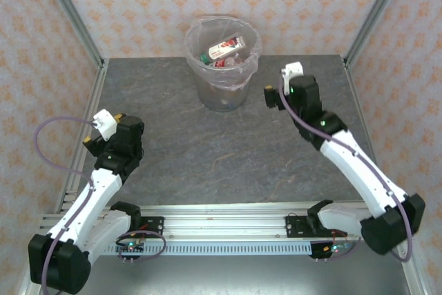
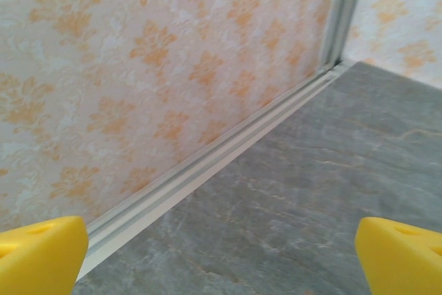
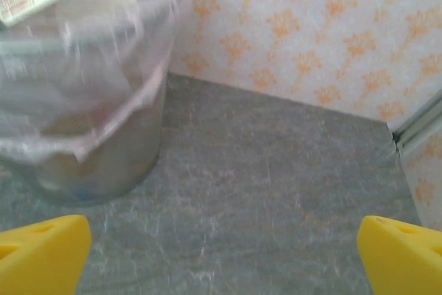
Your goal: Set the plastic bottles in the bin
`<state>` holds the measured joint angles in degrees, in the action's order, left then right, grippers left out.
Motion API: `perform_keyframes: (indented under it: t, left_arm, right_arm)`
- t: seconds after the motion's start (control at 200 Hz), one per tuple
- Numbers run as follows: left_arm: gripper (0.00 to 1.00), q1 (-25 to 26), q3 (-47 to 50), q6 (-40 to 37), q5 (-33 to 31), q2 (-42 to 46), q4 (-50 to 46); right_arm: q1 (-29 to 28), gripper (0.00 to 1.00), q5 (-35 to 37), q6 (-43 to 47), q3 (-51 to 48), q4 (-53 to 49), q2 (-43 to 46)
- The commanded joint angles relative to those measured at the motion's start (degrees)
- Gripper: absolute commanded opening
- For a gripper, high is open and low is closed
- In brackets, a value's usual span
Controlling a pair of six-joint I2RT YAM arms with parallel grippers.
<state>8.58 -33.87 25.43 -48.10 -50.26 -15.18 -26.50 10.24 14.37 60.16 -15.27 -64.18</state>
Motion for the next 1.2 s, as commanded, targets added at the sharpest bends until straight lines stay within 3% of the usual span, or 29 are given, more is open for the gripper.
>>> perform_keyframes:
  t: [0.0, 0.3, 0.38, 0.455, 0.676, 0.901, 1.001, 1.041, 1.191]
  left_arm:
    - [1.00, -3.4, 1.7, 1.2, 4.4, -2.2, 5.7]
    - [1.00, -5.3, 7.6, -10.5, 18.8, -11.0, 24.2]
    - [1.00, -5.3, 11.3, -14.2, 26.0, -13.5, 34.9]
    - [1.00, -5.3, 15.0, -16.0, 27.3, -16.3, 45.7]
    - [1.00, -5.5, 12.8, -20.6, 35.8, -22.7, 50.4]
    - [1.00, -6.0, 9.7, -21.6, 35.4, -25.9, 49.0]
    - [1.00, -6.8, 11.0, -21.9, 34.1, -32.2, 58.2]
    - [1.00, -6.0, 8.3, -23.2, 36.2, -33.7, 54.1]
    - [1.00, -5.9, 10.7, -22.8, 34.7, -34.8, 59.4]
  right_arm:
    - [0.8, 0.99, 3.3, -3.5, -11.9, 19.0, 5.2]
    - [10.4, 0.99, 7.7, -15.6, -34.5, 33.3, 10.3]
    - [13.0, 0.99, 7.9, -17.0, -36.7, 34.1, 9.7]
    - [14.6, 0.99, 7.1, -16.9, -37.9, 34.9, 8.1]
    - [17.4, 0.99, 2.7, -14.4, -40.8, 42.9, 2.4]
    - [19.2, 0.99, 1.3, -13.6, -40.5, 45.7, -2.4]
    - [19.8, 0.99, 0.9, -12.6, -40.3, 46.5, -5.0]
    - [20.1, 0.99, 0.8, -12.5, -40.3, 47.3, -5.9]
    - [20.9, 0.99, -0.7, -11.7, -40.1, 50.6, -7.9]
